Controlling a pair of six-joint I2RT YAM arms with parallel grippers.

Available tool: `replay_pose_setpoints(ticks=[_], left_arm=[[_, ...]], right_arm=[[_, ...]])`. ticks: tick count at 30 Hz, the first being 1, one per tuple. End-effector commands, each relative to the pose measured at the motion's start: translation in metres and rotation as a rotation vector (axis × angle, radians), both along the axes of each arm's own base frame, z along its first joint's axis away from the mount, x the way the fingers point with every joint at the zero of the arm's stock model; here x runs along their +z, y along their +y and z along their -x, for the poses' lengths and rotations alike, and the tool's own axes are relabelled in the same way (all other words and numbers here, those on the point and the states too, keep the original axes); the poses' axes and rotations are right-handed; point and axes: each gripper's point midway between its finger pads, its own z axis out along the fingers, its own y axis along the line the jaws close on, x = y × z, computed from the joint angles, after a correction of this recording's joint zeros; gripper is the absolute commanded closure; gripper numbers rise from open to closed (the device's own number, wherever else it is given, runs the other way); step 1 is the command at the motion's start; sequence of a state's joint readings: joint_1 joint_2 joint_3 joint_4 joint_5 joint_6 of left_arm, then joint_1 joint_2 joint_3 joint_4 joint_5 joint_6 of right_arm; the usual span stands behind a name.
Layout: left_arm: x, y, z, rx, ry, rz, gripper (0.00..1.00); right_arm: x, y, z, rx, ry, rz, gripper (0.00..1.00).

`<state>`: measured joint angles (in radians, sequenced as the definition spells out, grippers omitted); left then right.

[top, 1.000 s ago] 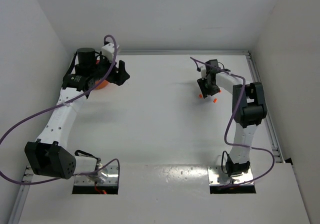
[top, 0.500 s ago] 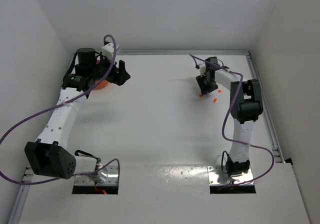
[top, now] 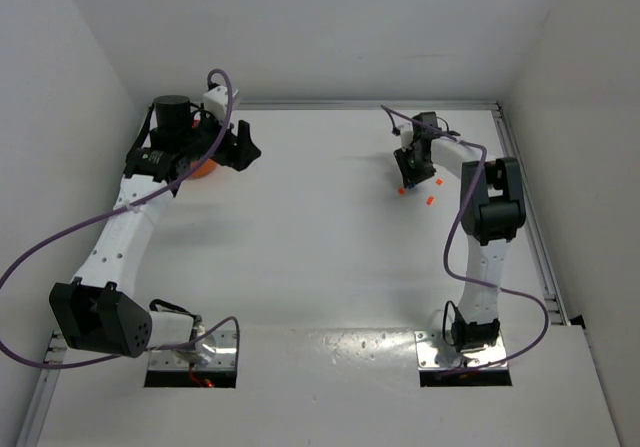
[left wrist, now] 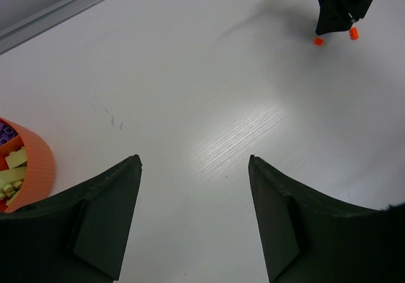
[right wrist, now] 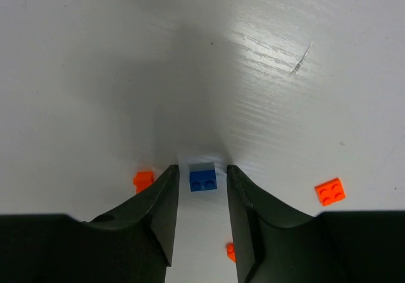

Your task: Sort the legos into containers by color

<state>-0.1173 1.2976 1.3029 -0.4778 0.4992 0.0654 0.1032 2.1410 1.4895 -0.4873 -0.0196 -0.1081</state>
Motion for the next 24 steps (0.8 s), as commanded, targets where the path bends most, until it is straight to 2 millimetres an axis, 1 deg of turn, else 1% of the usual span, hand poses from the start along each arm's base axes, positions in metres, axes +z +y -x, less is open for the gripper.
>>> replay_pose_setpoints(ticks=[1, 2, 5, 6, 8, 9, 11, 13, 14, 15, 16, 17, 18, 19, 20, 21, 22, 23, 24], left_arm=[[0.013, -0.006, 0.000, -0.019, -0.030, 0.024, 0.26], [0.013, -0.006, 0.000, -0.019, -0.030, 0.024, 0.26], [0.013, -0.006, 0.000, -0.019, -0.030, 0.024, 0.26], [0.013, -0.006, 0.000, -0.019, -0.030, 0.024, 0.26], [0.013, -0.006, 0.000, -0.019, -0.030, 0.024, 0.26], [0.013, -0.006, 0.000, -0.019, -0.030, 0.024, 0.26], [0.013, -0.006, 0.000, -0.019, -0.030, 0.024, 0.26], [0.013, -0.006, 0.000, -0.019, -0.030, 0.024, 0.26], [0.013, -0.006, 0.000, -0.019, -0.030, 0.024, 0.26], [0.009, -0.006, 0.001, -0.019, -0.021, 0.023, 0.26], [0.009, -0.006, 0.001, -0.019, -0.021, 0.023, 0.26], [0.010, -0.007, 0.000, -0.015, -0.025, 0.030, 0.26], [0.005, -0.006, 0.001, -0.015, -0.013, 0.029, 0.26], [0.008, -0.009, 0.001, -0.030, -0.025, 0.038, 0.26], [0.002, -0.011, 0.006, -0.040, -0.004, 0.049, 0.21], [0.005, -0.014, 0.012, -0.058, -0.013, 0.067, 0.16], [0.011, -0.018, 0.015, -0.097, -0.041, 0.104, 0.08], [0.000, -0.017, 0.020, -0.109, -0.013, 0.133, 0.00], [-0.001, -0.026, 0.030, -0.193, -0.006, 0.175, 0.00]], right_arm=[[-0.003, -0.008, 0.011, -0.011, 0.031, 0.009, 0.63], [-0.003, -0.013, 0.011, -0.020, 0.031, 0.009, 0.63], [-0.003, -0.011, 0.011, -0.017, 0.031, 0.001, 0.65], [-0.008, -0.011, 0.012, -0.017, 0.042, 0.001, 0.66], [-0.008, -0.009, 0.012, -0.012, 0.043, -0.010, 0.69], [-0.005, -0.009, 0.009, -0.012, 0.032, -0.011, 0.73], [-0.009, -0.007, 0.013, -0.009, 0.054, -0.017, 0.74], [-0.010, -0.007, 0.013, -0.009, 0.055, -0.018, 0.78], [-0.013, -0.008, 0.017, -0.009, 0.067, -0.017, 0.79], [-0.009, -0.012, 0.016, -0.018, 0.058, -0.018, 0.81], [-0.009, -0.012, 0.016, -0.018, 0.057, -0.018, 0.85], [-0.006, -0.010, 0.017, -0.014, 0.058, -0.027, 0.87], [-0.008, -0.008, 0.021, -0.010, 0.070, -0.036, 0.89], [-0.002, -0.006, 0.019, -0.006, 0.055, -0.046, 0.89], [0.002, -0.002, 0.021, 0.004, 0.056, -0.070, 0.91], [0.006, 0.002, 0.024, 0.003, 0.066, -0.093, 0.91], [0.021, 0.007, 0.021, 0.014, 0.043, -0.119, 0.92], [0.030, 0.020, 0.027, 0.017, 0.062, -0.193, 0.92], [0.044, 0.028, 0.025, 0.026, 0.049, -0.241, 0.94]])
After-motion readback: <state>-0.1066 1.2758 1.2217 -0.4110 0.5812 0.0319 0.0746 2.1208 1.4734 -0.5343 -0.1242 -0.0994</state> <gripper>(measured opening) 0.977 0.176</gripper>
